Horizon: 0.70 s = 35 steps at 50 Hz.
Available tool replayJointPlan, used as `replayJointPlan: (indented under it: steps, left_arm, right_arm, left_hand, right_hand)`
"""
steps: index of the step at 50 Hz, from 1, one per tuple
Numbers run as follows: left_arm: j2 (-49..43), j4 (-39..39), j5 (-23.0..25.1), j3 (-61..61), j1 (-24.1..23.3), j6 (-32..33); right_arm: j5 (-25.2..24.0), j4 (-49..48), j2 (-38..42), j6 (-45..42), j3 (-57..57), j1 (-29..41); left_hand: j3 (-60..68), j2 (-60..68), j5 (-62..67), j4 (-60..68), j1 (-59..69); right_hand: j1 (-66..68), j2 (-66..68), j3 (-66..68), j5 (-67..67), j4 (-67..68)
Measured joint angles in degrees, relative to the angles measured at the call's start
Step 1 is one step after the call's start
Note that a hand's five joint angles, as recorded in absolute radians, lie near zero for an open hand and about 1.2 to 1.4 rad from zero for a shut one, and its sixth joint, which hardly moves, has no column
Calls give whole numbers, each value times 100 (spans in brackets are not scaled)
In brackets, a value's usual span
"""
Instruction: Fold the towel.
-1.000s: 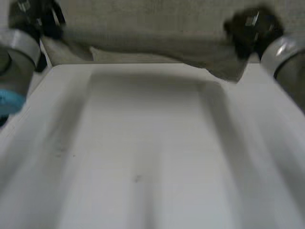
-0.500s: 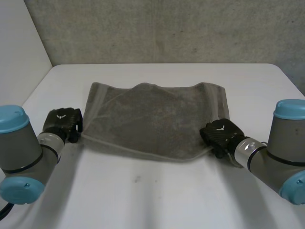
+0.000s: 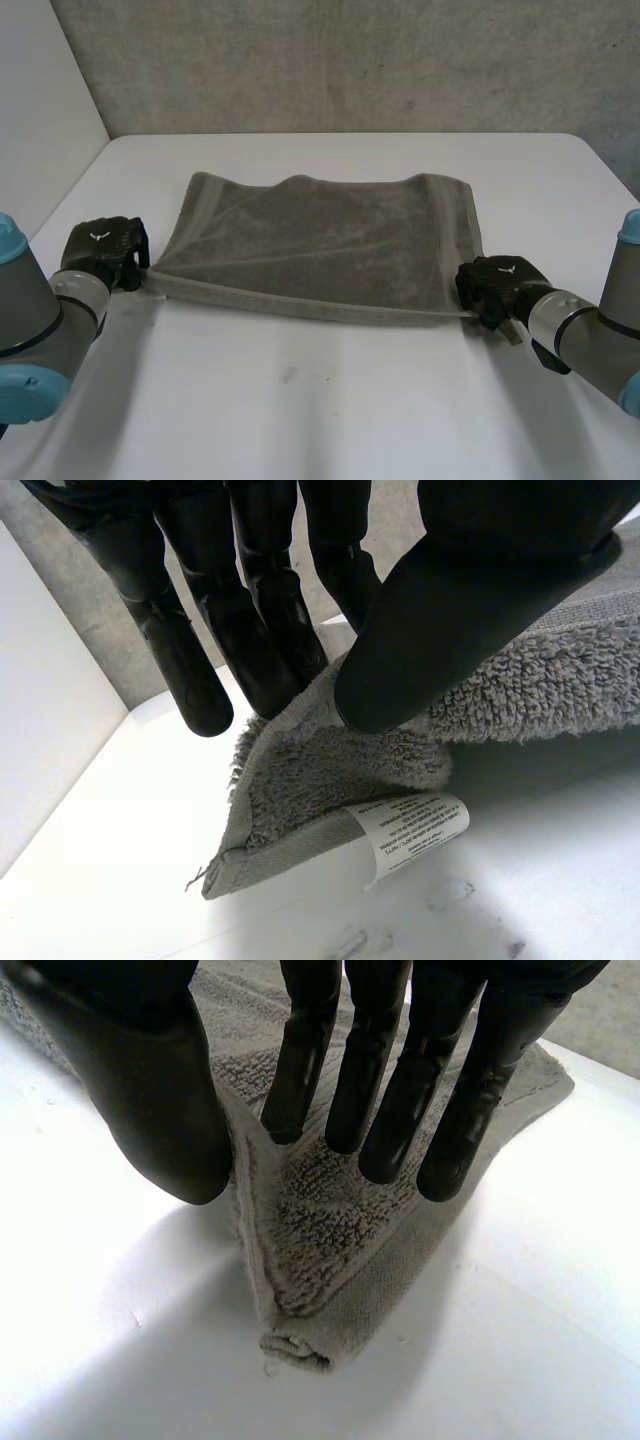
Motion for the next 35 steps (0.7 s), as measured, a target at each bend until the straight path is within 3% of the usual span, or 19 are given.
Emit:
replayJointPlan:
  steps: [4, 11, 18, 23, 30, 35]
  left_arm:
    - [18, 0, 5, -13, 25, 3]
    - [73, -24, 7, -44, 49, 13]
    - [314, -109, 17, -255, 41, 80]
    - [738, -379, 37, -627, 20, 190]
    - [1638, -1039, 93, -1326, -9, 700]
    - [2289, -1272, 329, -1759, -42, 1110]
  right_arm:
    - [6, 1, 1, 23, -4, -15]
    - [-5, 85, -134, -4, -19, -121]
    - [-60, 673, -938, -616, -5, -225]
    - [-150, 1631, -1784, -1530, 64, -580]
    - [-206, 3197, -2865, -2971, 129, -1168]
    - [-242, 3726, -3498, -3547, 129, -1480]
  left_hand:
    - [0, 0, 0, 0, 0]
    - [0, 0, 0, 0, 0]
    - [0, 0, 0, 0, 0]
    - [0, 0, 0, 0, 0]
    - [0, 0, 0, 0, -1]
    - [0, 0, 0, 0, 5]
  right_hand:
    - [56, 21, 30, 56, 30]
    - [2873, 2715, 2767, 2913, 2754]
    - [2880, 2725, 2825, 2960, 2822]
    - [2880, 2725, 2825, 2960, 2822]
    - [2881, 2725, 2825, 2960, 2822]
    - [2881, 2725, 2825, 2960, 2822]
